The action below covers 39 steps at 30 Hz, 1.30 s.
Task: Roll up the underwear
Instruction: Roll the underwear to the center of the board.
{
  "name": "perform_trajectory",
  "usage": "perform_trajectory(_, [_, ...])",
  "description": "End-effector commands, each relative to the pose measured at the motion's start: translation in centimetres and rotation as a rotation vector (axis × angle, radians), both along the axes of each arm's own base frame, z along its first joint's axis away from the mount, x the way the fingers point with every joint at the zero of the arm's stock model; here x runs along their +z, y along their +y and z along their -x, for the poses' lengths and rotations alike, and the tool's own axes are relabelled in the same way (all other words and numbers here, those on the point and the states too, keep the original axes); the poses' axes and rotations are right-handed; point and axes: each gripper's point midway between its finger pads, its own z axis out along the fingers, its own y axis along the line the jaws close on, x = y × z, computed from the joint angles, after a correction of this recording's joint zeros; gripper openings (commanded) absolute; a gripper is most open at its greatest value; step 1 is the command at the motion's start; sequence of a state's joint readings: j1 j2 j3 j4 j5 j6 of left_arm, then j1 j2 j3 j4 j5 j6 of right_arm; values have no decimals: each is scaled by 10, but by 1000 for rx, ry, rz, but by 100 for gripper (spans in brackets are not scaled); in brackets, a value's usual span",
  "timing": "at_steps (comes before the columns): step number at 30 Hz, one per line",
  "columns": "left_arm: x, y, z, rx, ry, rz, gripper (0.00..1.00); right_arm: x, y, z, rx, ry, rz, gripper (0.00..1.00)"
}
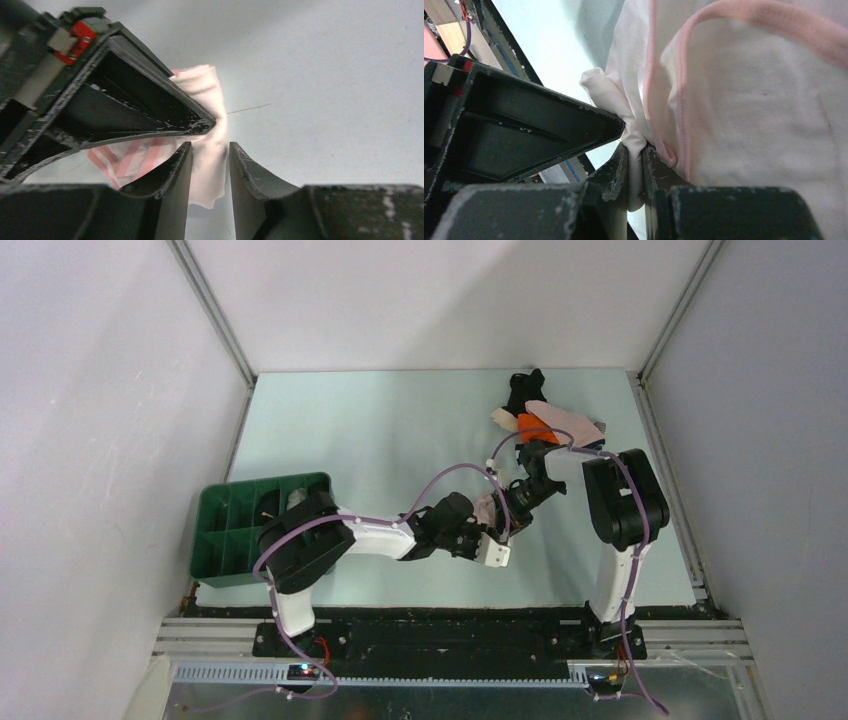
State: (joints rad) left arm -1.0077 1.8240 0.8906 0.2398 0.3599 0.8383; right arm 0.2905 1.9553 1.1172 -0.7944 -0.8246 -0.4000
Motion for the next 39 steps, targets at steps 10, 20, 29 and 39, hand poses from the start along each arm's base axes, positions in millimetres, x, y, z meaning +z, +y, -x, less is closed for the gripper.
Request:
perform_trajectory(10, [-53, 27, 2, -43, -63, -168, 26, -22, -16, 3, 20, 16, 117, 0])
perform_trajectory(20, [-79, 35, 13, -39, 34, -258, 0, -24, -16, 2, 11, 20, 141, 31])
perform_trajectory(29, [-57, 31, 48, -104, 357, -212, 0, 127, -99, -97, -428, -449, 59, 87])
perform_trajectory(39, [-34, 17, 94, -129, 844, -283, 0, 167, -107, 35, -63, -1334, 1, 94])
